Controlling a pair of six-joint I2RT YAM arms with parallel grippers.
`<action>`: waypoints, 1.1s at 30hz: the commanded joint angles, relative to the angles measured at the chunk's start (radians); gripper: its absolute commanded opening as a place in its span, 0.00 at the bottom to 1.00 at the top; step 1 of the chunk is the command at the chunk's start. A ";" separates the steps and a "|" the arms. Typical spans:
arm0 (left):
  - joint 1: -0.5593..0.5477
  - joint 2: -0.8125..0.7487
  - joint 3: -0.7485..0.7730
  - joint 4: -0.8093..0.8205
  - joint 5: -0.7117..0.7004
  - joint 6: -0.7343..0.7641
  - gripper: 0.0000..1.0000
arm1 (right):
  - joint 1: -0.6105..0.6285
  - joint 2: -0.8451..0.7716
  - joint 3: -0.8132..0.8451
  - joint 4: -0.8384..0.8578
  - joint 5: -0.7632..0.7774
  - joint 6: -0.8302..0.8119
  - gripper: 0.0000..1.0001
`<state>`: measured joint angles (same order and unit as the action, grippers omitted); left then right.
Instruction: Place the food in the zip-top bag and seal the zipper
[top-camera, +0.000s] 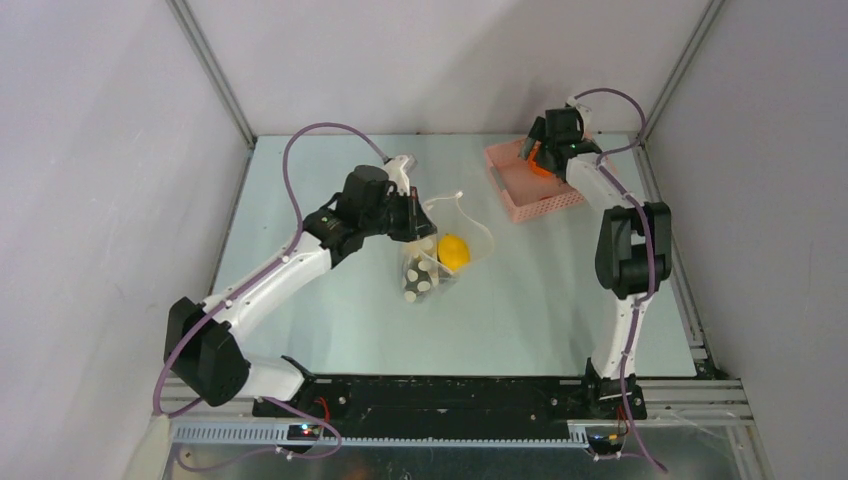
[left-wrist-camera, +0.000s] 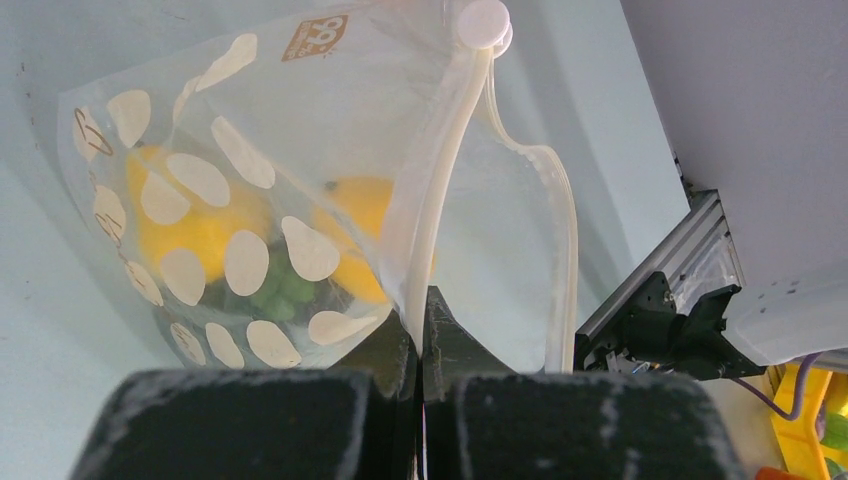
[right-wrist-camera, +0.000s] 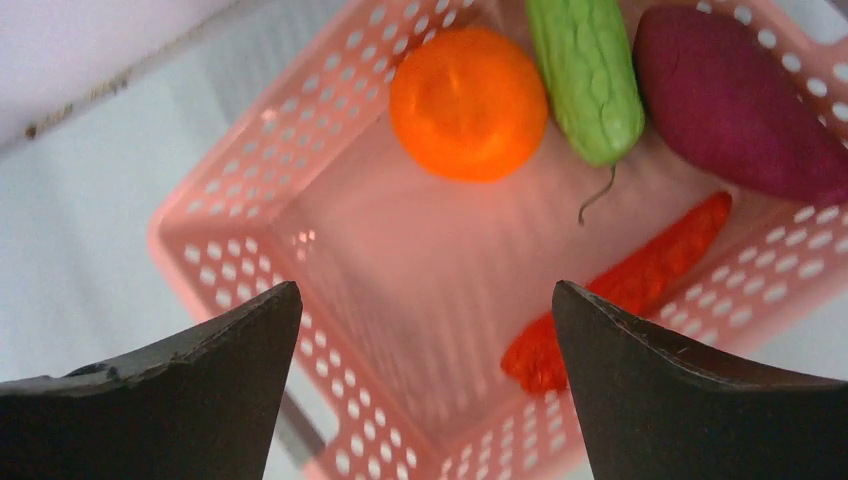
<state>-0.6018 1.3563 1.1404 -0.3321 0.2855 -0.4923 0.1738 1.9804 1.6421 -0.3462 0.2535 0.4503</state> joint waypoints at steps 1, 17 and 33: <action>0.005 0.011 0.038 0.003 -0.011 0.029 0.00 | -0.033 0.101 0.136 0.021 0.010 0.080 0.99; 0.005 0.054 0.077 -0.033 -0.019 0.058 0.00 | -0.090 0.244 0.122 0.239 0.046 0.479 0.99; 0.006 0.070 0.104 -0.072 -0.047 0.071 0.00 | -0.097 0.323 0.130 0.230 0.094 0.625 0.99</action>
<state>-0.6006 1.4319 1.1961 -0.3946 0.2638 -0.4507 0.0792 2.2742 1.7290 -0.1356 0.2939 1.0214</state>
